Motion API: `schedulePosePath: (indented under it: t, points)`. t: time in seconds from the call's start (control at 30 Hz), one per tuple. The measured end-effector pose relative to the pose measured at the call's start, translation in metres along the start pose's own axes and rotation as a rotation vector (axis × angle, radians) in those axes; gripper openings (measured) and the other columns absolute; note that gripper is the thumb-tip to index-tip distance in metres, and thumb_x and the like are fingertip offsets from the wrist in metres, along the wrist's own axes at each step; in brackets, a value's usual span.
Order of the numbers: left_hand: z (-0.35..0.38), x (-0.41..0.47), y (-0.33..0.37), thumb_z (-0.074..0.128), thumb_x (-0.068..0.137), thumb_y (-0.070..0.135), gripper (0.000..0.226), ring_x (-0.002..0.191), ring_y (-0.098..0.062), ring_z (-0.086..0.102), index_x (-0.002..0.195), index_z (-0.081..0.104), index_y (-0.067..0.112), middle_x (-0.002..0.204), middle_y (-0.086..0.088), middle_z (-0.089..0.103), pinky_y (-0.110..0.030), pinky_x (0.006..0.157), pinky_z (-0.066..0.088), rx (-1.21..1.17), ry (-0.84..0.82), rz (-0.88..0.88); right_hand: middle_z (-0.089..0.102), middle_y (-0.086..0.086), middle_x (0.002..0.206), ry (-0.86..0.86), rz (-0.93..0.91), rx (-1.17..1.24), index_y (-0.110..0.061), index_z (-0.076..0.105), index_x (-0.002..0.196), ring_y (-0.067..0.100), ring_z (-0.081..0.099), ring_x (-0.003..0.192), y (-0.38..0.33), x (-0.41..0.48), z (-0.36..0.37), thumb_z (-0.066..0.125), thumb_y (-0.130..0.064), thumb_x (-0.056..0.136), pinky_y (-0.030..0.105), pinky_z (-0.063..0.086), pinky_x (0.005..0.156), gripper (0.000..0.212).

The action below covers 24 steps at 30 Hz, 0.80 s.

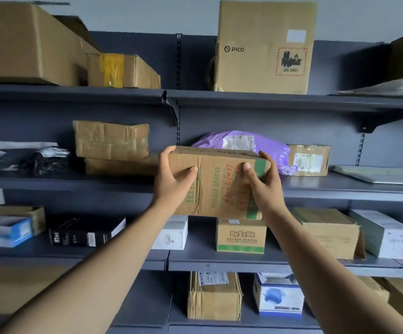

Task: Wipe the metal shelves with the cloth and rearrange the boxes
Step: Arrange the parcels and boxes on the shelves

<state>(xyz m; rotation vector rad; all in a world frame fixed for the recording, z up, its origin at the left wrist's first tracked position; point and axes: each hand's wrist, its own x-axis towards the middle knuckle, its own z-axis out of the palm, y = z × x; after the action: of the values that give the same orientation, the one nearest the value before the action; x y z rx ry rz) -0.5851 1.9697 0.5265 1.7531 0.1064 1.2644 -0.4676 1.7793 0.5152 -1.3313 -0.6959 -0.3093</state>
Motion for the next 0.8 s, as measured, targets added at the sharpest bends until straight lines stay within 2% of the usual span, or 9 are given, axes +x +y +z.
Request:
schedulePosePath:
  t: [0.17, 0.27, 0.37, 0.43, 0.5, 0.57, 0.63, 0.7, 0.8]
  points:
    - [-0.025, -0.052, -0.007, 0.077, 0.086, 0.025, 0.06, 0.099, 0.014, 0.054, 0.136, 0.044, 0.034, 0.117, 0.024, 0.055, -0.005, 0.083, 0.037, 0.06, -0.002, -0.122, 0.067, -0.01, 0.126, -0.008, 0.105, -0.03, -0.052, 0.049, 0.133, 0.01, 0.063, 0.118, 0.01, -0.056, 0.005, 0.071, -0.065, 0.081, 0.047, 0.049, 0.108, 0.059]
    - [-0.035, -0.083, -0.021, 0.078, 0.085, 0.03, 0.056, 0.1, -0.002, 0.062, 0.129, 0.045, 0.041, 0.114, 0.015, 0.063, -0.012, 0.076, 0.042, 0.071, -0.011, -0.216, 0.069, -0.009, 0.12, -0.018, 0.172, -0.095, -0.052, 0.049, 0.135, 0.015, 0.065, 0.115, 0.024, -0.082, 0.004, 0.069, -0.07, 0.081, 0.048, 0.049, 0.107, 0.06]
    - [-0.042, -0.117, -0.046, 0.077, 0.085, 0.03, 0.054, 0.103, -0.011, 0.062, 0.127, 0.045, 0.042, 0.114, 0.013, 0.062, -0.016, 0.075, 0.042, 0.096, -0.033, -0.312, 0.066, -0.009, 0.117, -0.01, 0.237, -0.093, -0.038, 0.053, 0.133, 0.015, 0.064, 0.112, 0.049, -0.117, 0.005, 0.073, -0.053, 0.087, 0.046, 0.05, 0.105, 0.052]
    - [-0.045, -0.14, -0.065, 0.076, 0.087, 0.031, 0.053, 0.105, -0.008, 0.057, 0.128, 0.044, 0.041, 0.122, 0.013, 0.055, -0.017, 0.074, 0.04, 0.133, -0.087, -0.375, 0.065, -0.009, 0.118, -0.017, 0.329, -0.104, -0.048, 0.053, 0.125, 0.015, 0.064, 0.112, 0.071, -0.147, 0.006, 0.072, -0.066, 0.077, 0.047, 0.051, 0.103, 0.054]
    - [-0.049, -0.166, -0.088, 0.075, 0.088, 0.032, 0.054, 0.099, -0.002, 0.054, 0.131, 0.044, 0.037, 0.125, 0.011, 0.052, -0.018, 0.073, 0.039, 0.183, -0.131, -0.464, 0.066, -0.004, 0.122, -0.02, 0.433, -0.113, -0.048, 0.052, 0.124, 0.017, 0.065, 0.112, 0.101, -0.179, 0.006, 0.068, -0.075, 0.07, 0.047, 0.053, 0.101, 0.062]
    - [-0.052, -0.195, -0.118, 0.076, 0.088, 0.032, 0.056, 0.1, -0.008, 0.055, 0.134, 0.044, 0.034, 0.126, 0.007, 0.054, -0.022, 0.076, 0.04, 0.234, -0.146, -0.543, 0.066, -0.006, 0.12, -0.025, 0.535, -0.144, -0.043, 0.052, 0.126, 0.017, 0.064, 0.113, 0.134, -0.212, 0.006, 0.071, -0.068, 0.077, 0.045, 0.052, 0.102, 0.058]
    - [-0.056, -0.228, -0.154, 0.076, 0.087, 0.031, 0.056, 0.094, -0.006, 0.055, 0.134, 0.045, 0.031, 0.122, 0.007, 0.055, -0.016, 0.074, 0.04, 0.288, -0.175, -0.627, 0.064, -0.009, 0.115, -0.043, 0.638, -0.193, -0.039, 0.053, 0.126, 0.019, 0.062, 0.114, 0.169, -0.248, 0.005, 0.073, -0.055, 0.086, 0.044, 0.051, 0.103, 0.047]
    - [-0.057, -0.265, -0.199, 0.076, 0.088, 0.033, 0.056, 0.086, -0.002, 0.055, 0.134, 0.044, 0.032, 0.115, 0.008, 0.056, -0.011, 0.063, 0.039, 0.33, -0.235, -0.743, 0.066, -0.006, 0.113, -0.063, 0.739, -0.227, -0.039, 0.053, 0.122, 0.02, 0.063, 0.111, 0.213, -0.284, 0.004, 0.074, -0.055, 0.085, 0.046, 0.052, 0.101, 0.045]
    - [-0.058, -0.325, -0.271, 0.078, 0.086, 0.035, 0.059, 0.086, -0.007, 0.057, 0.133, 0.044, 0.03, 0.123, -0.002, 0.06, -0.016, 0.065, 0.04, 0.368, -0.267, -0.861, 0.066, 0.002, 0.117, -0.076, 0.883, -0.262, -0.035, 0.052, 0.126, 0.021, 0.063, 0.107, 0.286, -0.335, 0.004, 0.073, -0.057, 0.084, 0.047, 0.053, 0.099, 0.052]
